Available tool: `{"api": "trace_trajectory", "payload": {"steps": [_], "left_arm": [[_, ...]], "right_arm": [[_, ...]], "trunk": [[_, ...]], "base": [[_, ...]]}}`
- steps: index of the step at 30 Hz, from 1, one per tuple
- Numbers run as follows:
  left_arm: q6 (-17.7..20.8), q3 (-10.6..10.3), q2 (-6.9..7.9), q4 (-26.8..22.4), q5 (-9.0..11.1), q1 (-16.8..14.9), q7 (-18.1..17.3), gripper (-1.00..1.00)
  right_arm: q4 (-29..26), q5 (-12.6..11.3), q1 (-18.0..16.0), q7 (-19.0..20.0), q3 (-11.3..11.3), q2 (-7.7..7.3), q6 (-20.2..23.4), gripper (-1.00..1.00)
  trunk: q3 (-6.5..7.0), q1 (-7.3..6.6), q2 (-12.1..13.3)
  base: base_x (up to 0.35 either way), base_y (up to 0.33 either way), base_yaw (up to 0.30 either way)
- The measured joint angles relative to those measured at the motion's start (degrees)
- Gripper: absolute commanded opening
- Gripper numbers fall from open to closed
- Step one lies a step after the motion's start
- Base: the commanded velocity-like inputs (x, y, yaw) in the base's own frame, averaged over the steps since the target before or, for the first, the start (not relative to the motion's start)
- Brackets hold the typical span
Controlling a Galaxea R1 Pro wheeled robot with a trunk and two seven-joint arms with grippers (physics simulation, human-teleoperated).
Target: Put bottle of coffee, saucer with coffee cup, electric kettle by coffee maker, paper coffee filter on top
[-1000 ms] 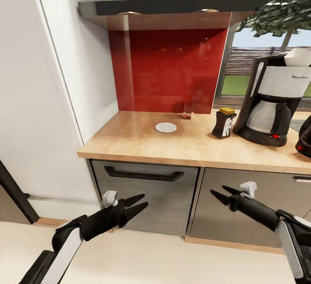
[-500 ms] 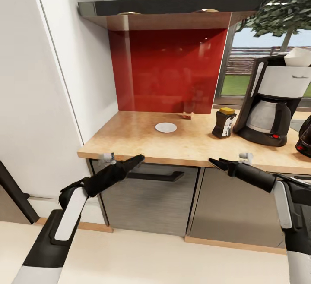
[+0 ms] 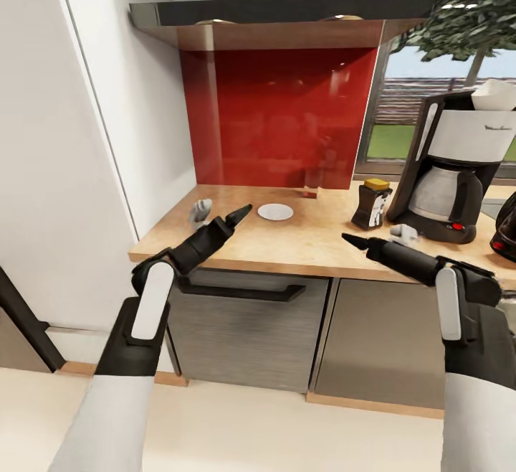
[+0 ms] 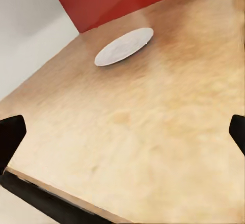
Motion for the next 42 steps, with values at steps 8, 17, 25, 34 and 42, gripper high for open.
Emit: {"api": "trace_trajectory", "payload": {"steps": [8,17,25,34,42], "left_arm": [[-1.05,3.95,0.04,7.61,0.11,-5.18,4.40,1.00],[-1.14,5.65,0.03,7.59,-0.02,-5.98,15.53,1.00],[-1.09,5.84,0.02,7.30,6.70,-6.01,18.59,1.00],[-1.07,6.24,0.02,7.83,8.57,-6.02,19.76,1.00],[-1.07,6.34,0.02,7.93,8.61,-6.02,19.76,1.00]], "right_arm": [[2.63,-0.31,-5.34,-11.36,0.09,8.20,1.62,1.00],[3.45,-13.22,-7.25,-26.91,-0.03,11.72,1.73,1.00],[3.39,-40.59,-7.37,-48.20,0.03,11.86,1.21,1.00],[3.62,-52.30,-7.37,-64.06,3.31,11.95,-5.51,1.00],[4.14,-52.98,-7.35,-64.56,3.78,12.01,-5.60,1.00]], "trunk": [[-0.01,0.00,0.00],[-0.01,0.00,0.00],[-0.01,-0.01,0.00],[-0.01,-0.01,0.00],[-0.01,-0.01,0.00]], "base": [[0.000,0.000,0.000],[0.000,0.000,0.000],[0.025,0.000,0.000],[0.064,0.000,0.000],[0.148,0.000,0.000]]}}
